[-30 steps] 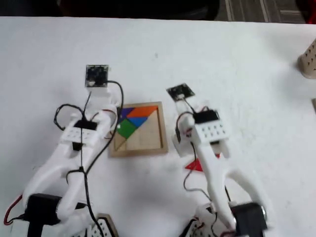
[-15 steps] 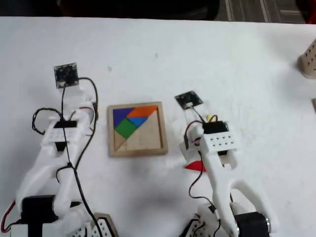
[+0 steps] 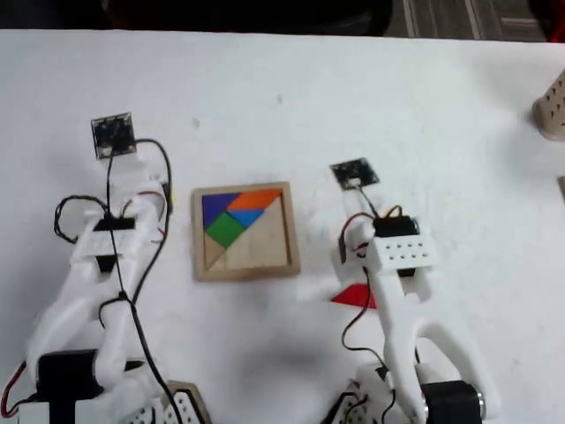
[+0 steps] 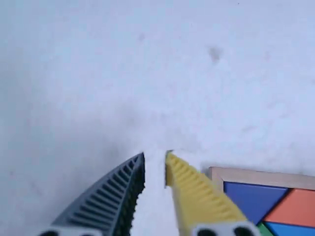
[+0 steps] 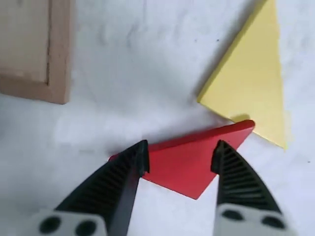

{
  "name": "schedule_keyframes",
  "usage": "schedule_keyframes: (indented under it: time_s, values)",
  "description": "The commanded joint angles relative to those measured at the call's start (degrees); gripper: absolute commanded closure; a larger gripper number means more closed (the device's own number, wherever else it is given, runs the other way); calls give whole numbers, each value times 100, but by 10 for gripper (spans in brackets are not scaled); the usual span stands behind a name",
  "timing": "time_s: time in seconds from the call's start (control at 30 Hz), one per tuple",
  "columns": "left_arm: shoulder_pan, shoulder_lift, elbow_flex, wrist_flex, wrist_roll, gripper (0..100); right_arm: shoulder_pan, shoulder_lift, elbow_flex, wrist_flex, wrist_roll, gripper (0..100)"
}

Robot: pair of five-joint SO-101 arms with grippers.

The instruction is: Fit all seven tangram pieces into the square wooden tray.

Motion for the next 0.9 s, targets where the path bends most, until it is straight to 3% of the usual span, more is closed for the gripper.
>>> schedule_keyframes:
  time_s: [0.0, 0.17, 0.3, 0.6, 0.8, 0.87]
  values:
    - [-13, -277, -44, -167, -35, 788, 215, -224, -132, -374, -422, 793]
    - [-22, -277, -53, -167, -44, 783, 224, -215, -105, -593, -290, 793]
    - [-13, -268, -53, -167, -44, 782, 224, -48, -167, -602, 651, 791]
    - [119, -268, -35, -167, -44, 779, 646, 1789, -1231, -567, 1354, 784]
    - [119, -268, 26, -167, -44, 781, 848, 2079, -1415, -593, 1345, 609]
    - [127, -268, 26, -167, -44, 781, 813, 2079, -1380, -602, 1345, 598]
